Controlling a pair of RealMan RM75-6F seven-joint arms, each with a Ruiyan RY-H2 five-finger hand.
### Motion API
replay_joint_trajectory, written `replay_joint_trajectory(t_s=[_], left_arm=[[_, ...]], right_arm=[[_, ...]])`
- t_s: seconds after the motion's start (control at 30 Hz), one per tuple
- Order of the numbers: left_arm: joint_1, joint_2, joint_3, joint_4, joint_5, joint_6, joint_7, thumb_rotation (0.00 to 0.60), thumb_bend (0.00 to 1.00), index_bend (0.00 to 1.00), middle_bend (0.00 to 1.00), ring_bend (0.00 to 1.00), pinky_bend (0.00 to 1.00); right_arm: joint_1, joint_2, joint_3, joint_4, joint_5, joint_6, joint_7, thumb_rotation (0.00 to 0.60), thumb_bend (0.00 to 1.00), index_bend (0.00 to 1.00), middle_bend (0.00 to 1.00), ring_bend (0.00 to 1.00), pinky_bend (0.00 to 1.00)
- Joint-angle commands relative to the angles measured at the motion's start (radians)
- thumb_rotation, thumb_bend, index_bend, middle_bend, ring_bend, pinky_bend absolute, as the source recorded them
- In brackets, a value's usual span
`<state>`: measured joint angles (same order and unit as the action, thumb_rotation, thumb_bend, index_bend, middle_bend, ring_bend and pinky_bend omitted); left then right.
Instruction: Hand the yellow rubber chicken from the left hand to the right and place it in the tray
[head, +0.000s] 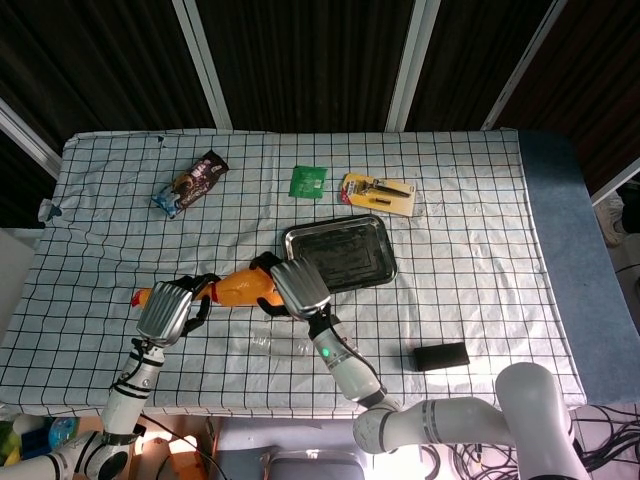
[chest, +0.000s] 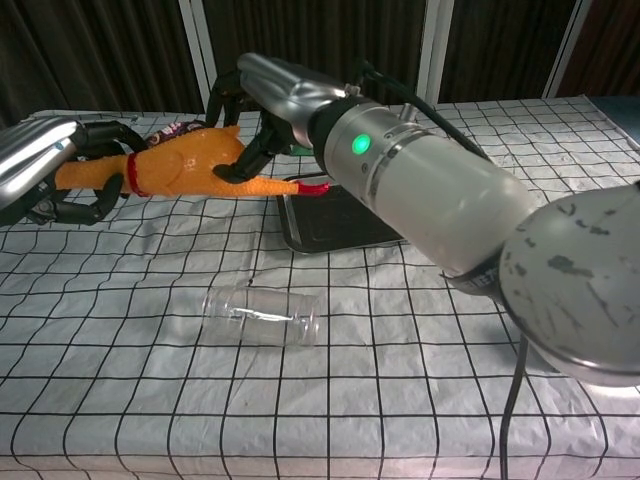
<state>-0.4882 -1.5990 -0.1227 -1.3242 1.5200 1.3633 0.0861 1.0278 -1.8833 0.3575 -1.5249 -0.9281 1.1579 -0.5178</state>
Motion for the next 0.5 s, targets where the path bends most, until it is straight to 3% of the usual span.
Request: replay_joint_trajectory(t_s=[0.03, 0.1, 0.13, 0.23, 0.5], left_arm=[[0.000, 0.001, 0.000, -0.001, 0.000, 0.000, 0.000, 0.600, 0.76, 0.69, 0.79, 0.57, 0.82], [0.000, 0.001, -0.001, -0.001, -0.001, -0.001, 0.001, 0.600, 0.76, 0.69, 0.79, 0.57, 0.82], [0.001, 0.003, -0.002, 0.000, -0.003, -0.002, 0.002, 0.600, 0.76, 0.69, 0.79, 0.57, 0.82], [0.002, 0.006, -0.004, 0.004, -0.009, -0.005, 0.004, 0.600, 0.76, 0.69, 0.79, 0.57, 0.82], [-0.003, 0.009, -0.008, 0.000, -0.015, -0.016, 0.005, 0.600, 0.76, 0.69, 0.79, 0.57, 0.82]], right_arm=[[-0.012, 0.043, -0.004, -0.043, 0.040, -0.067, 0.017, 0.600, 0.38, 0.57, 0.56, 0.49, 0.61], [-0.013, 0.080, -0.007, -0.069, 0.068, -0.119, 0.021, 0.600, 0.29, 0.16, 0.29, 0.20, 0.29], [-0.012, 0.104, -0.007, -0.082, 0.078, -0.148, 0.027, 0.600, 0.25, 0.05, 0.16, 0.09, 0.15], [-0.018, 0.141, 0.001, -0.106, 0.076, -0.183, 0.068, 0.600, 0.16, 0.00, 0.01, 0.00, 0.00], [-0.016, 0.176, -0.011, -0.128, 0.076, -0.194, 0.083, 0.600, 0.09, 0.00, 0.00, 0.00, 0.00]])
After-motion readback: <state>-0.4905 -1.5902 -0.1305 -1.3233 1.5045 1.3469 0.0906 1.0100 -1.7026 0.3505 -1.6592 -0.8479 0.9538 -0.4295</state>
